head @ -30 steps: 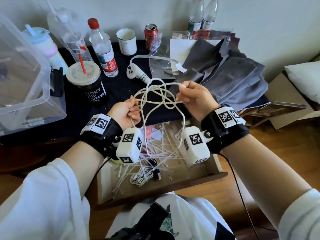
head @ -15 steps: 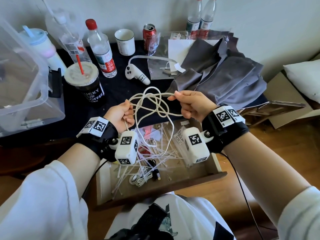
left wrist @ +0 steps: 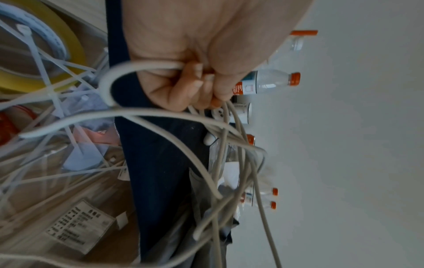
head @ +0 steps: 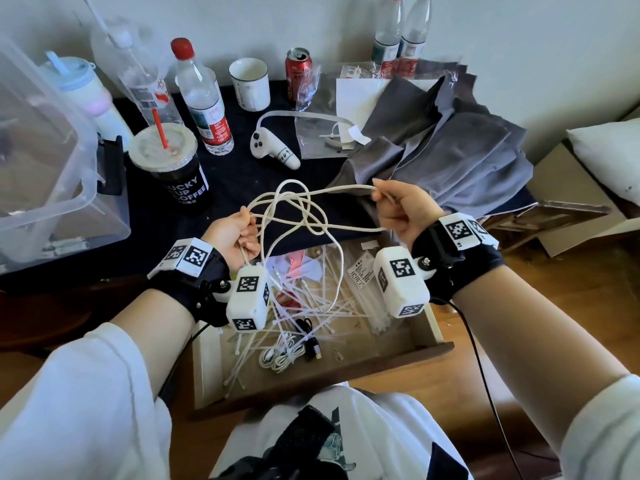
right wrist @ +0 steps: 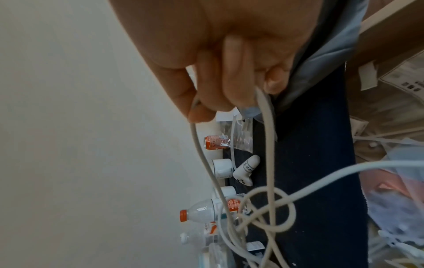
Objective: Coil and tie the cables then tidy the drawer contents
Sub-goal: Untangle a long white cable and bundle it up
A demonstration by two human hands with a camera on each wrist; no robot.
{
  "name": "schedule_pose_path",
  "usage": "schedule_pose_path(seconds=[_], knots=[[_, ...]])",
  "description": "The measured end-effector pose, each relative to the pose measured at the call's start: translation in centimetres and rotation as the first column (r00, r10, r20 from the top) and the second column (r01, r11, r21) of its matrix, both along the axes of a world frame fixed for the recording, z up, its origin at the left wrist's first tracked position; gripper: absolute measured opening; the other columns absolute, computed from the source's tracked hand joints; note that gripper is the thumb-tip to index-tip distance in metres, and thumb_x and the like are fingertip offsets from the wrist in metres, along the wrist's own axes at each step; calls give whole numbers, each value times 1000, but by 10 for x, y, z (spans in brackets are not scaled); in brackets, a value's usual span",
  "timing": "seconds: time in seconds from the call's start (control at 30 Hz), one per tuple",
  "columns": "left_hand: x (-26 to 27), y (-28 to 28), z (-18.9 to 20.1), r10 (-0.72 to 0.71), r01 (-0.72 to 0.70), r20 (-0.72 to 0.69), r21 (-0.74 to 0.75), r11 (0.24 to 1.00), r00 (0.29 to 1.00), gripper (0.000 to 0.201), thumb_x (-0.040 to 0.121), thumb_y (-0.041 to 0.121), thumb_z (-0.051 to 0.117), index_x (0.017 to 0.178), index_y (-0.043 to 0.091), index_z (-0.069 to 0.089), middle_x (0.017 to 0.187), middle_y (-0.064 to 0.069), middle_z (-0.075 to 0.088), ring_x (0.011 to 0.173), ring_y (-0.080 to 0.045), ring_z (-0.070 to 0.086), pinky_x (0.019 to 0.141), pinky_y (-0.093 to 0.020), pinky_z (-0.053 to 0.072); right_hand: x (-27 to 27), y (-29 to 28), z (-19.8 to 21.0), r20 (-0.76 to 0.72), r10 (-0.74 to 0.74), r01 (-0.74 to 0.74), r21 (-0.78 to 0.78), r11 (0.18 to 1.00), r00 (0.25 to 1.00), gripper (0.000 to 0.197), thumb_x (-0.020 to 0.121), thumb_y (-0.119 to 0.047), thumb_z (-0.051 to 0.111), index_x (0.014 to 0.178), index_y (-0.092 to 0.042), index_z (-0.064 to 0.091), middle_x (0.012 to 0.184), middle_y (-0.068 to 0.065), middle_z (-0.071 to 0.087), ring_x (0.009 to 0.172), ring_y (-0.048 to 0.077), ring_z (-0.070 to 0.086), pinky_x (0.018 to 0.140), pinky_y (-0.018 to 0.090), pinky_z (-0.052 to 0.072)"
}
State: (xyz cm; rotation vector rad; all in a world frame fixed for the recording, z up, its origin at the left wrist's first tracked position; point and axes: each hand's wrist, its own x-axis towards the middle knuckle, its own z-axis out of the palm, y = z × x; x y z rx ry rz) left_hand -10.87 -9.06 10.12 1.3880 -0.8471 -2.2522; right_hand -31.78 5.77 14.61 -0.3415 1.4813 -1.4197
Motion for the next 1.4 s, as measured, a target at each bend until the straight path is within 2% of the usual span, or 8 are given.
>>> schedule_pose_path(seconds=[0.1, 0.23, 0.47, 0.63, 0.77, 0.97, 1.13, 1.4], knots=[[-4, 4, -1, 13, -13, 10, -12, 1000, 1000, 40, 103, 34, 31, 70, 14, 39, 33, 8, 28, 26, -2, 22, 33, -11, 22, 5, 3, 1, -193, 64, -57, 39, 998, 979, 33, 93, -27, 55, 66, -7, 56, 38, -8, 25, 33, 5, 17, 34, 15, 15], [2, -3, -4, 53, -55, 53, 27, 998, 997, 41, 103, 36, 31, 69, 15, 38, 31, 8, 28, 24, -3, 22, 31, -10, 21, -4, 7, 0, 19, -24, 25, -39, 999, 1000, 32, 94, -11, 46, 67, 2, 60, 42, 0, 43, 30, 8, 28, 42, 16, 37], [4, -6, -11, 66, -69, 104, 29, 997, 992, 41, 103, 35, 32, 68, 14, 39, 32, 8, 28, 23, -3, 21, 31, -10, 19, 3, 12, 0, -120, 147, -131, 132, 983, 982, 25, 94, -21, 52, 75, -7, 62, 40, -7, 22, 32, 6, 14, 38, 17, 20], [13, -6, -12, 115, -117, 68, 22, 993, 991, 40, 103, 34, 30, 69, 14, 38, 31, 9, 28, 23, -4, 23, 31, -10, 20, -10, 11, -2, 173, -18, 5, 77, 997, 985, 26, 89, -21, 40, 65, -12, 43, 44, -5, 36, 30, 7, 21, 31, 15, 14], [10, -4, -14, 123, -124, 59, 10, 992, 991, 40, 103, 33, 32, 69, 14, 38, 31, 8, 28, 23, -3, 22, 32, -10, 20, -3, 14, -2, -130, 132, -109, 168, 980, 983, 37, 93, -41, 51, 67, -15, 55, 40, -9, 22, 33, 6, 12, 40, 17, 8], [14, -8, -15, 144, -147, 84, 27, 989, 986, 41, 103, 36, 29, 69, 15, 37, 30, 9, 27, 22, -4, 21, 32, -11, 19, -6, 12, -8, -101, 105, -86, 176, 981, 989, 27, 92, 1, 38, 89, -7, 64, 50, -1, 43, 33, 4, 25, 35, 13, 15], [8, -2, -13, 108, -108, 79, -6, 994, 991, 41, 104, 34, 30, 68, 15, 37, 30, 9, 26, 23, -4, 21, 32, -10, 20, 1, 17, -10, -383, 265, -166, 273, 948, 885, 23, 90, -34, 60, 85, -14, 71, 44, -6, 24, 36, 8, 18, 33, 15, 17], [4, -1, -16, 93, -94, 85, 5, 996, 992, 40, 103, 36, 32, 70, 15, 39, 32, 9, 27, 25, -3, 21, 32, -11, 21, 3, 12, -19, -475, 310, -193, 279, 941, 824, 20, 93, -11, 55, 75, -13, 65, 68, 8, 55, 40, 4, 38, 36, 10, 34]])
